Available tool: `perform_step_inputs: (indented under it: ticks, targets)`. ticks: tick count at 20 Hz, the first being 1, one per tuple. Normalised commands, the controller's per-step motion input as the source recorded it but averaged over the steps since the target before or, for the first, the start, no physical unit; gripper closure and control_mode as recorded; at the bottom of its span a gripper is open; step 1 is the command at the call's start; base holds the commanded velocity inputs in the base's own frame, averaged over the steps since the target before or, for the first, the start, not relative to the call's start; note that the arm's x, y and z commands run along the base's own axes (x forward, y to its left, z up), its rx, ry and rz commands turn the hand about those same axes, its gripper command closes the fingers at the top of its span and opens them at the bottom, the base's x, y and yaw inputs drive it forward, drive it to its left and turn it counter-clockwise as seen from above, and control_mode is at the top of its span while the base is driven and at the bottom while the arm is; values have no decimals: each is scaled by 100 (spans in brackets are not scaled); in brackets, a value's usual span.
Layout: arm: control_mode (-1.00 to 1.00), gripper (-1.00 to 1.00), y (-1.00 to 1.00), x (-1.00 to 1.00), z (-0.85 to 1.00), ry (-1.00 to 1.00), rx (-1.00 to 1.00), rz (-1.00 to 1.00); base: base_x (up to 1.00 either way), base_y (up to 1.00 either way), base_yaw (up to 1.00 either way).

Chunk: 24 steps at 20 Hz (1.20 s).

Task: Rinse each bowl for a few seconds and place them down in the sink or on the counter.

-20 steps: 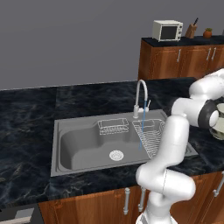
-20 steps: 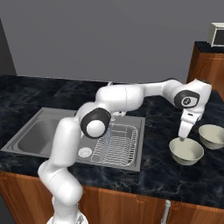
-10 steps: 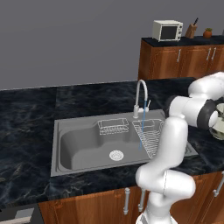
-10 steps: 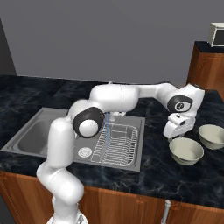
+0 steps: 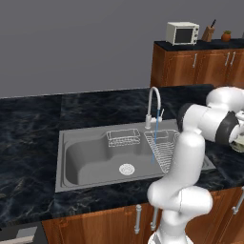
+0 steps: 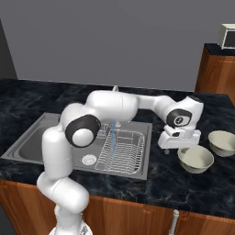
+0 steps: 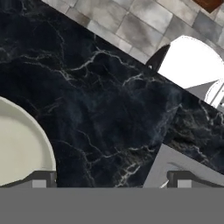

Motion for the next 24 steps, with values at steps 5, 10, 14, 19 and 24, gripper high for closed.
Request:
perform_step_inputs:
  ticks: [5, 10, 14, 19, 24]
  targets:
    - [-100, -100, 10, -2, -8, 3, -4, -19, 0, 0, 0]
    - [-100, -100, 0, 0, -4, 1, -2, -9, 0, 0, 0]
    - [-100, -100, -8, 4, -6, 1, 0, -4, 0, 0, 0]
    - [-100, -100, -10, 5, -8, 0, 0, 0, 0, 0, 0]
    - [-100, -100, -13, 9, -3, 0, 0, 0, 0, 0, 0]
